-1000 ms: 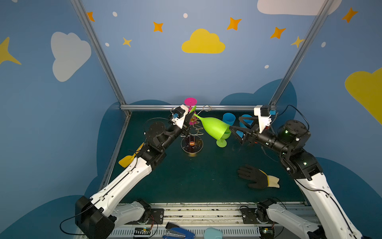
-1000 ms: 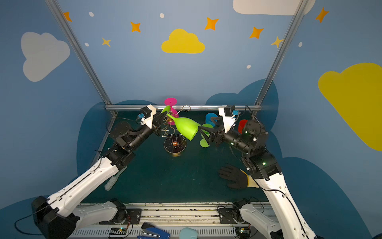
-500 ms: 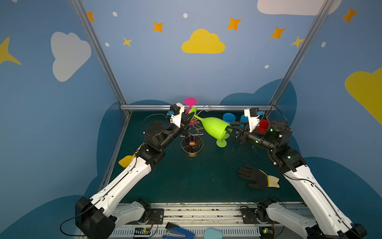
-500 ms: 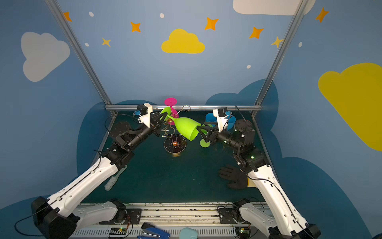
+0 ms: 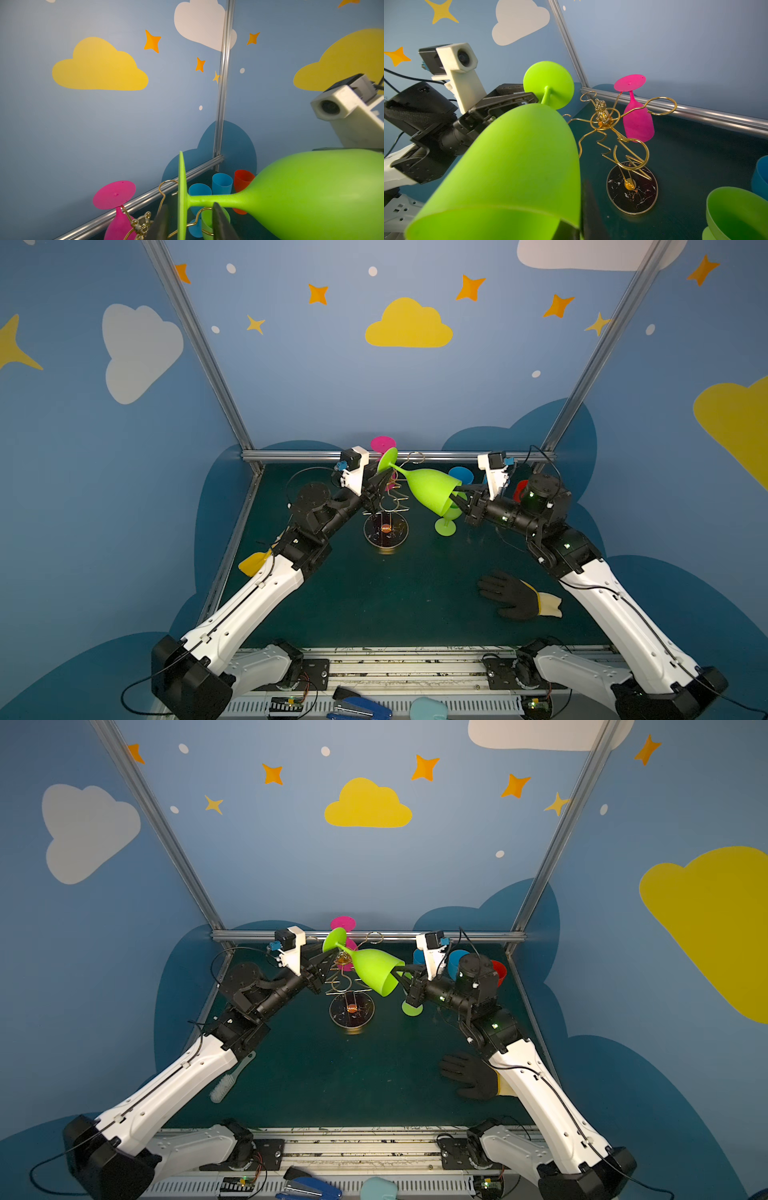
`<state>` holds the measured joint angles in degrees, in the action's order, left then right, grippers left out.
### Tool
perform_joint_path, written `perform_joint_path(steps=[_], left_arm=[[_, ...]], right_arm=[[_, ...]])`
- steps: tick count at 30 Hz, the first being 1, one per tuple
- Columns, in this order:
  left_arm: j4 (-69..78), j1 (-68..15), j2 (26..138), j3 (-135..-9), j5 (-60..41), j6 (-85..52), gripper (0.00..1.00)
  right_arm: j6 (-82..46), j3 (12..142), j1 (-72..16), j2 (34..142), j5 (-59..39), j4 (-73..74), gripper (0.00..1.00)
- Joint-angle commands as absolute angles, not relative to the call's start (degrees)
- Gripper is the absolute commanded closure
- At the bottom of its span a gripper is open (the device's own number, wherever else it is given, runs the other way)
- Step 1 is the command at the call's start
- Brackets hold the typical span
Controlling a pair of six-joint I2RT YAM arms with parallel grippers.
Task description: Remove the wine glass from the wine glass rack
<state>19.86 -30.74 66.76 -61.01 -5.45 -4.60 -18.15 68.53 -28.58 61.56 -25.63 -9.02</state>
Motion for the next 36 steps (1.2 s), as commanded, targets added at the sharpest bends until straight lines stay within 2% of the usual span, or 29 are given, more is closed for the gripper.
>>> perform_joint_path(steps=[1,5,8,14,19,27,36], left_arm=[[21.41,-30.06,64.16,-59.41,-3.14,-5.49,0.34],[23.29,-27.15,60.9,-56.06,0.0,-8.77,0.12],[23.82,-21.92,58.46,-53.64,0.23,-14.16,0.04],[23.28,-11.7,55.11,-50.37,-1.4,-23.95,0.01],[21.4,-7.3,53.77,-49.44,-1.5,-27.47,0.01],[19.21,-3.71,53.62,-48.89,-2.44,-30.91,0.01],[17.78,-1.71,51.8,-47.64,-3.52,-32.07,0.01]], right_arm=[[-16.75,71.66,-28.05,58.96,-21.68,-10.59,1.0],[-12.26,73.95,-27.38,56.27,-19.15,-17.75,1.0],[-8.23,76.03,-27.45,54.4,-17.25,-25.02,1.0],[-0.68,80.33,-30.0,54.56,-15.48,-42.81,1.0],[-0.04,77.6,-32.26,54.76,-11.19,-52.91,1.0],[-4.03,72.7,-32.3,57.52,-2.43,-60.75,1.0],[-5.26,73.02,-32.31,70.7,6.02,-63.32,1.0]])
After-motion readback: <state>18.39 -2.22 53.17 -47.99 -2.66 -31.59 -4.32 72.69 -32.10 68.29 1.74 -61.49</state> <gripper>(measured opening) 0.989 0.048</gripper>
